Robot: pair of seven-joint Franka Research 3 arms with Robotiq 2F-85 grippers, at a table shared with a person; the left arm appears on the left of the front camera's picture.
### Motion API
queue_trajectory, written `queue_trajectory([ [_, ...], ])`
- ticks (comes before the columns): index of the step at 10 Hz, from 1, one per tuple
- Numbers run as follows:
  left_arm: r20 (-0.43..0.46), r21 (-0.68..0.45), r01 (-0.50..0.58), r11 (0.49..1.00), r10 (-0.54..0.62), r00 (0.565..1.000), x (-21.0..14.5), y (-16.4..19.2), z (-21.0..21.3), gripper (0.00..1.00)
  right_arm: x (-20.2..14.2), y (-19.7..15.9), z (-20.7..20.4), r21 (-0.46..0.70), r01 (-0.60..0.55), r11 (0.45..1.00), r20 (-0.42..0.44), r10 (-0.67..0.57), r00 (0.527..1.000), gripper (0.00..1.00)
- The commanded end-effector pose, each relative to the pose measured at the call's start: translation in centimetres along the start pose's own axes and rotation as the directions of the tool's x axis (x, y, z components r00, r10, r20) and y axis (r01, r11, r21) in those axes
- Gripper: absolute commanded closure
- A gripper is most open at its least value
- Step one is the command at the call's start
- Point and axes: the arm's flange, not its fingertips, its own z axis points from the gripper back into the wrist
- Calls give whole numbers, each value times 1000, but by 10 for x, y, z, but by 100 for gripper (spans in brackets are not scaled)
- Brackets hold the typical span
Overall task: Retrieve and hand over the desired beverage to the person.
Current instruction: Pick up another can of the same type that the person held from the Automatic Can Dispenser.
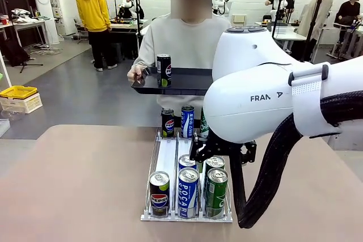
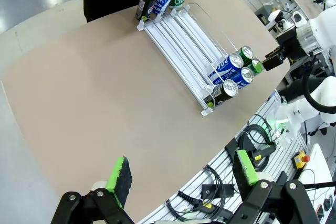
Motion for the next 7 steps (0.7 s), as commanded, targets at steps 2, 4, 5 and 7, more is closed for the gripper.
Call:
queue_trajectory([
  [2, -5, 1, 4, 1000, -4, 1000, -2, 1, 1, 0, 7, -8, -11, 21, -36, 999, -4, 36, 999, 0],
  [4, -5, 1, 4, 1000, -4, 1000, -2, 1, 1, 0, 9, -4, -17, 26, -53, 998, -19, 53, 998, 0],
  [5, -5, 1, 4, 1000, -4, 1000, -2, 1, 1, 0, 9, -1, -21, 26, -63, 998, -32, 64, 997, 0],
  [7, -5, 1, 4, 1000, -4, 1000, -2, 1, 1, 0, 9, 2, -25, 22, -80, 997, -51, 81, 995, 0],
])
